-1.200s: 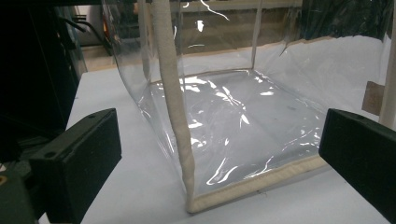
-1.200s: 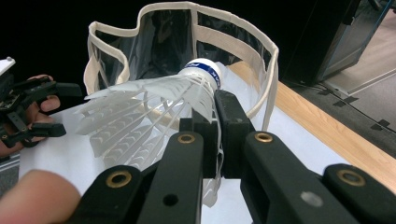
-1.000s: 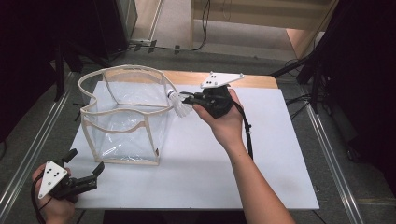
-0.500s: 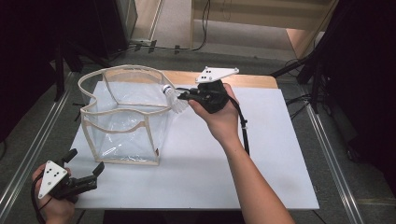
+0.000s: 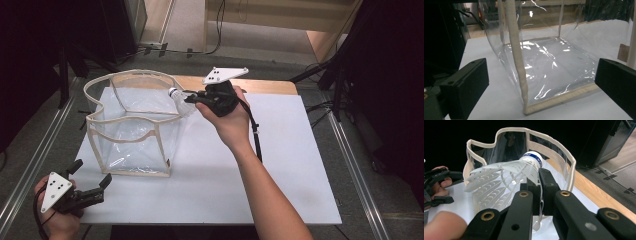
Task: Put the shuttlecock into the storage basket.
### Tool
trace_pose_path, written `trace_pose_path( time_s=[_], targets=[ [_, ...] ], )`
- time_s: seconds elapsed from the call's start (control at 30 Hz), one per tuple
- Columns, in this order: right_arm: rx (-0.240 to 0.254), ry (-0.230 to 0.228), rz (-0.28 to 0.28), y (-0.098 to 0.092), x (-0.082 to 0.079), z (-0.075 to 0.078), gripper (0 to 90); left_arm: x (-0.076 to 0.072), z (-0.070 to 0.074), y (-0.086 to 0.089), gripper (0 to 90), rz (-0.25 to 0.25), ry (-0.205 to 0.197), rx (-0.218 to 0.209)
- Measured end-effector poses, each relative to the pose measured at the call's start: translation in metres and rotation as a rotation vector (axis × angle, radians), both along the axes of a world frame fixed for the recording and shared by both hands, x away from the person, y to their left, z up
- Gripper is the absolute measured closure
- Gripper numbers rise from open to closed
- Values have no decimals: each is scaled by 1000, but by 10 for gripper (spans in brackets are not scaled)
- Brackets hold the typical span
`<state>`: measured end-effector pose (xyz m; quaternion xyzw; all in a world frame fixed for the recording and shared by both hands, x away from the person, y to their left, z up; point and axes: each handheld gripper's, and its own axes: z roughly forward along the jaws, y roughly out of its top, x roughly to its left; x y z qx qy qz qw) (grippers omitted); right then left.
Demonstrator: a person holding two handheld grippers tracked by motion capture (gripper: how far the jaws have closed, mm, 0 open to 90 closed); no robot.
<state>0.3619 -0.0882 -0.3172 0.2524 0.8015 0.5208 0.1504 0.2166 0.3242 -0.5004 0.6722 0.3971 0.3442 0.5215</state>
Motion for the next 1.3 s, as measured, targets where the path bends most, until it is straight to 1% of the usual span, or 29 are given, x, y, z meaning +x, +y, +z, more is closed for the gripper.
trace_pose_path(
  time_s=[0.1, 0.17, 0.57, 0.8, 0.9, 0.97, 1.0, 1.07, 1.13, 1.17, 1.3],
  targets=[
    [-2, 3, 0, 3, 2, -1, 856, 0, 0, 0, 0, 0, 0, 0],
    [-2, 13, -1, 4, 3, -1, 856, 0, 0, 0, 0, -1, 0, 0],
    [-6, 24, 2, 17, 15, -4, 857, 0, 0, 0, 0, -2, 2, -1],
    [-17, 39, 6, 25, 20, -11, 856, 0, 0, 0, 0, -2, 2, -1],
    [-22, 39, 8, 27, 21, -13, 847, 0, 0, 1, 0, -3, 3, -1],
    [-23, 45, 8, 27, 21, -15, 797, 0, 0, 1, 0, -3, 4, -1],
    [-21, 38, -2, 26, 21, -15, 730, 0, 0, 1, 0, -2, 3, -1],
    [-18, 27, -17, 24, 20, -15, 630, 0, 0, 1, 0, -3, 3, -2],
    [-18, 10, -49, 21, 17, -15, 519, 0, 0, 1, 0, -3, 3, -3],
    [-13, 10, -58, 20, 16, -14, 486, 0, 0, 1, 0, -3, 3, -3],
    [2, 10, -65, 11, 13, -14, 343, 0, 0, 1, 0, -1, 4, -1]
  ],
)
